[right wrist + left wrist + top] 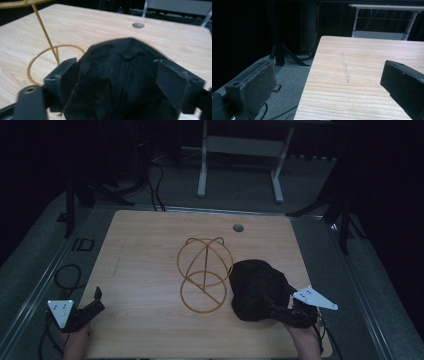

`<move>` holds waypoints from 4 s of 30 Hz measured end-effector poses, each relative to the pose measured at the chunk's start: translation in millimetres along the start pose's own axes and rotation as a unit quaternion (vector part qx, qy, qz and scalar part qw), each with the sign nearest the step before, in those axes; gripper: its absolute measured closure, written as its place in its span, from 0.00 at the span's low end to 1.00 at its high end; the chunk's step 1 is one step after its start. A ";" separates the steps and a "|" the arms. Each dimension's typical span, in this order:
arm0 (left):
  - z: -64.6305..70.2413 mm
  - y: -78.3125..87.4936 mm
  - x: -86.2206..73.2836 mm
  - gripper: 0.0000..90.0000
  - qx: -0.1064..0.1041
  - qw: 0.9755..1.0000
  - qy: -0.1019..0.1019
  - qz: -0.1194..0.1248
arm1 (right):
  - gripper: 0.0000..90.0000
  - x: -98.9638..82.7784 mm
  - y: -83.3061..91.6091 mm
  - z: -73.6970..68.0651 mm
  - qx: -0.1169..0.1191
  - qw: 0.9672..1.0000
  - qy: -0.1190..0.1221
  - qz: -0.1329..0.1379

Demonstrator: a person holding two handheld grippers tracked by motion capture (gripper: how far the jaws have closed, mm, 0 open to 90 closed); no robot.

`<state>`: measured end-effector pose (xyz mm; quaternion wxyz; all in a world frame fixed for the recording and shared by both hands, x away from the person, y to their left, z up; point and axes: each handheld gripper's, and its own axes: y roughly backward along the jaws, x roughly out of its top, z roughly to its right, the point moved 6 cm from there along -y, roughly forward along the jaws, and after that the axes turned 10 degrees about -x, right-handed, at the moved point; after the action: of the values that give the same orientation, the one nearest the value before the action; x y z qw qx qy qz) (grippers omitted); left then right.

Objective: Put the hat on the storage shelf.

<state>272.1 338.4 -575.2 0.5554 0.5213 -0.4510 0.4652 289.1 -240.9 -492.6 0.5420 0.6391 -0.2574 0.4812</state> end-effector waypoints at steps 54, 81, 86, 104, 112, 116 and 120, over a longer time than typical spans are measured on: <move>0.2 -0.1 0.0 0.01 0.001 1.000 -0.001 -0.001 | 0.98 15.6 -11.4 22.0 -0.053 0.998 -0.035 0.024; 0.2 0.1 0.0 0.01 0.000 1.000 -0.001 -0.001 | 0.98 99.3 27.2 33.1 -0.062 0.993 -0.023 0.102; 0.3 0.0 0.0 0.01 0.000 1.000 -0.001 -0.001 | 0.98 115.8 35.8 32.3 -0.060 0.991 -0.021 0.120; 0.3 -0.2 0.0 0.01 0.000 1.000 -0.002 -0.001 | 0.98 173.9 64.4 20.4 -0.057 0.983 0.000 0.174; 0.3 -0.3 0.0 0.01 0.001 1.000 -0.001 -0.002 | 0.98 183.1 64.2 13.1 -0.045 0.983 -0.003 0.179; 0.1 -0.2 0.0 0.01 0.001 1.000 0.000 -0.002 | 0.98 187.7 62.7 5.0 -0.036 0.983 -0.001 0.182; 0.1 -0.2 0.0 0.01 0.000 1.000 0.000 -0.001 | 0.98 191.6 60.4 -5.0 -0.027 0.982 0.003 0.186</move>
<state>272.3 338.3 -575.2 0.5558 0.5222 -0.4504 0.4643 313.5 -216.2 -294.7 0.4606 0.5640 -0.3831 0.5683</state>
